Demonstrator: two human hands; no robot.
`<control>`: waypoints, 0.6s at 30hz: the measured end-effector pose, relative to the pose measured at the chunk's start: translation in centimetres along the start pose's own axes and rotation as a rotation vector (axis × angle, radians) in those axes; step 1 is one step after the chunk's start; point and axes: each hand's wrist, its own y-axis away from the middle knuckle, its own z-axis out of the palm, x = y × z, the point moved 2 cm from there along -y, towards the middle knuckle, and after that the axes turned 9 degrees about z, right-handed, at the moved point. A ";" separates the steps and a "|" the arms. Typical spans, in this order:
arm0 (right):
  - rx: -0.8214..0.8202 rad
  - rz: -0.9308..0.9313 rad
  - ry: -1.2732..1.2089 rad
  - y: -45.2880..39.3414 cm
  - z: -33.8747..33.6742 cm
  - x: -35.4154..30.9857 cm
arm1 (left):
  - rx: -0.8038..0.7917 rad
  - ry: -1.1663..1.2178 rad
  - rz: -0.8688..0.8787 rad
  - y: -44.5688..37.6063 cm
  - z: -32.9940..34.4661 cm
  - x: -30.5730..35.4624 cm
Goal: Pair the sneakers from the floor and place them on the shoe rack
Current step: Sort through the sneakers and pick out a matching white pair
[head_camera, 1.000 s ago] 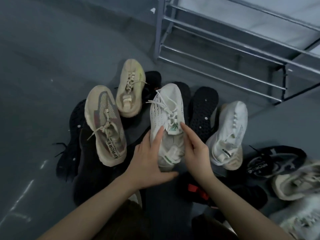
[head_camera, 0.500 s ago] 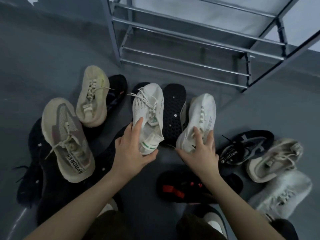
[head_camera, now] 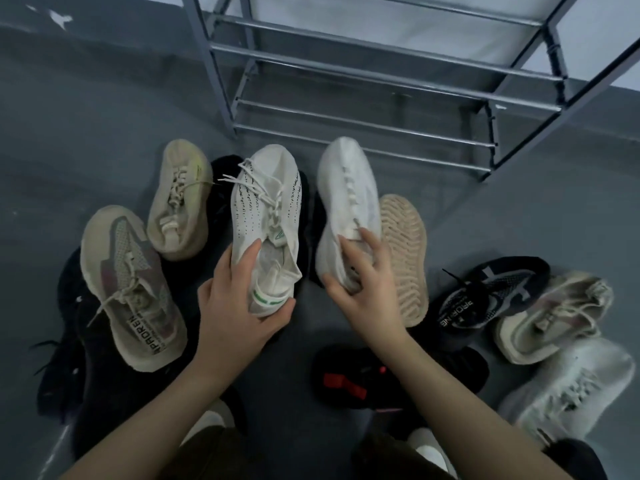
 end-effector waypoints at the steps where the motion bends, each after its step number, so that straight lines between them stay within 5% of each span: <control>1: -0.042 -0.020 -0.005 -0.6 1.2 -0.7 | 0.020 -0.020 -0.014 0.2 -0.5 -0.2; 5: -0.331 -0.026 -0.047 -2.4 4.4 -2.0 | 0.063 -0.060 -0.072 0.2 -2.5 -1.7; 10: -0.118 0.109 0.323 -2.2 5.0 1.4 | 0.020 -0.028 -0.081 -0.4 -2.6 -3.2; 18: -0.196 0.119 0.612 -2.0 6.5 4.9 | -0.017 -0.050 0.031 -1.0 -1.6 -2.7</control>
